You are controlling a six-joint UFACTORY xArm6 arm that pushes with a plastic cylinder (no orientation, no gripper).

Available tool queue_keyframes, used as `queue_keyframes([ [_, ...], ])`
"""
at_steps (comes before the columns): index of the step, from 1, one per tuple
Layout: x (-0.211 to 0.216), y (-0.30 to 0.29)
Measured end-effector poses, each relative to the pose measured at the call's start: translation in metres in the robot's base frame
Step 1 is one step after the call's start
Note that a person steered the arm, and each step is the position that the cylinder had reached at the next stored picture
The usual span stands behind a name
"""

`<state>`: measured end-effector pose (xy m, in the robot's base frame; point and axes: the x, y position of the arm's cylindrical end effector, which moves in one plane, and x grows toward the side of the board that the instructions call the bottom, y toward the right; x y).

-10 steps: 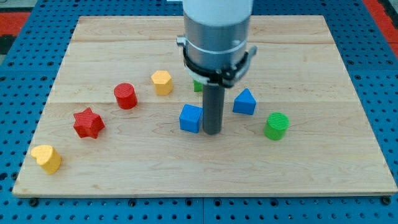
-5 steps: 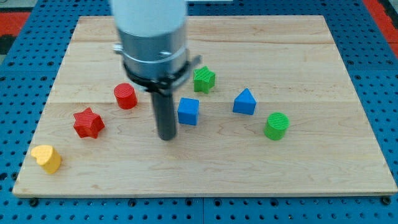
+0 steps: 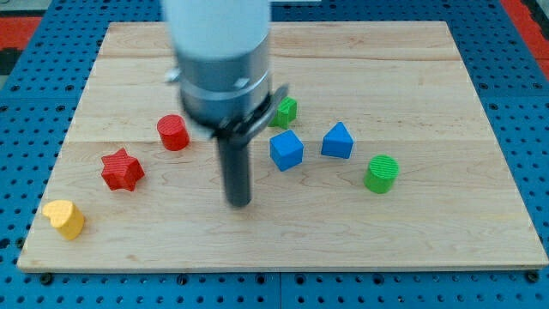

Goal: Place the blue blocks and yellow heart in a horizontal line

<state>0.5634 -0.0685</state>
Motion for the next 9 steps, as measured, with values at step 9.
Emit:
queue_keyframes([
  [9, -0.018, -0.082],
])
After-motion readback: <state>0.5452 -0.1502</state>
